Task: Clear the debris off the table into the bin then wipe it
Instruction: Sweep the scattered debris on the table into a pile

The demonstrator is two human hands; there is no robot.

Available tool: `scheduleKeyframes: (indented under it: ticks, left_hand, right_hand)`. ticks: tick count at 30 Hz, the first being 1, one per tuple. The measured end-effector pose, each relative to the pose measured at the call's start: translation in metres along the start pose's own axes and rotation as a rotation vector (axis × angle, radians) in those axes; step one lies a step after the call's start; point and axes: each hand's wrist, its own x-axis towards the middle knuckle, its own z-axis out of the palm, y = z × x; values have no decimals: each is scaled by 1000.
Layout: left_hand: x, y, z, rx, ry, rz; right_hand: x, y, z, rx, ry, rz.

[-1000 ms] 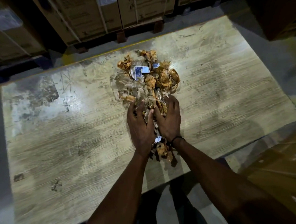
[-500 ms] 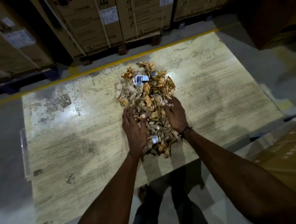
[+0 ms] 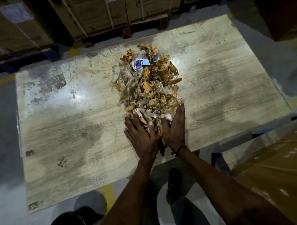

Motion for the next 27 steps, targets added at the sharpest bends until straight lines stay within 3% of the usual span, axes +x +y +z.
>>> scheduleKeyframes:
  ticks: [5,11,16,21,27]
  left_hand:
    - [19,15,21,57,139,-2]
    - [50,30,26,-9,188,37]
    - [54,40,21,-102,200,10]
    - [45,33,3,-101,226,11]
    - [70,14,-18,-304,303,-12]
  right_hand:
    - [18,-2,21,-74,67,-45]
    - [52,-7,27,-86,68,-97]
    - [63,-10,24,28,58,-107]
    - [65,-7,4,62,190,-125]
    - [102,2,-18,141,177,-59]
